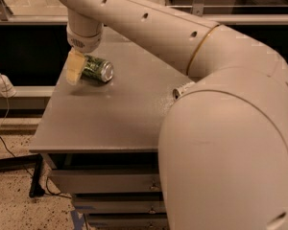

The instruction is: Place green can upright

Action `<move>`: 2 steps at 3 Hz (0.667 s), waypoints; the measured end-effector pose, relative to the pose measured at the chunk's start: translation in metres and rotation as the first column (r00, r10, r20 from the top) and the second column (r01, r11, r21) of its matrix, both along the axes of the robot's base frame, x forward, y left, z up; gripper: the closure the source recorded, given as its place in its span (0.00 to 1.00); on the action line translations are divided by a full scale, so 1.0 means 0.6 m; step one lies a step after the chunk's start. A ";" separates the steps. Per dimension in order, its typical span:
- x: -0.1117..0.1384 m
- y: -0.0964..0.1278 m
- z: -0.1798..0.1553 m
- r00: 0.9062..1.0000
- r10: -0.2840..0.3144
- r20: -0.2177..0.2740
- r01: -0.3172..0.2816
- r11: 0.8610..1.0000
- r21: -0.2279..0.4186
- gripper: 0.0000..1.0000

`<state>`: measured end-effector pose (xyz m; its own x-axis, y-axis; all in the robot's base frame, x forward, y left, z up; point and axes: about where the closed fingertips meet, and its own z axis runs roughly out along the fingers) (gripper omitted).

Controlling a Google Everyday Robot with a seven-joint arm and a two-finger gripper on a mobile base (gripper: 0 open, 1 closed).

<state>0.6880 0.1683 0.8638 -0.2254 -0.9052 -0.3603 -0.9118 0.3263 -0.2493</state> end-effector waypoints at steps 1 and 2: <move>0.015 0.000 -0.024 1.000 -0.010 -0.014 0.010 0.999 -0.031 0.00; 0.020 0.002 -0.038 1.000 -0.012 -0.017 0.011 0.997 -0.073 0.18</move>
Offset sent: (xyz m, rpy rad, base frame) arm 0.0168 0.0018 -0.0276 -0.1221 0.0143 -0.0155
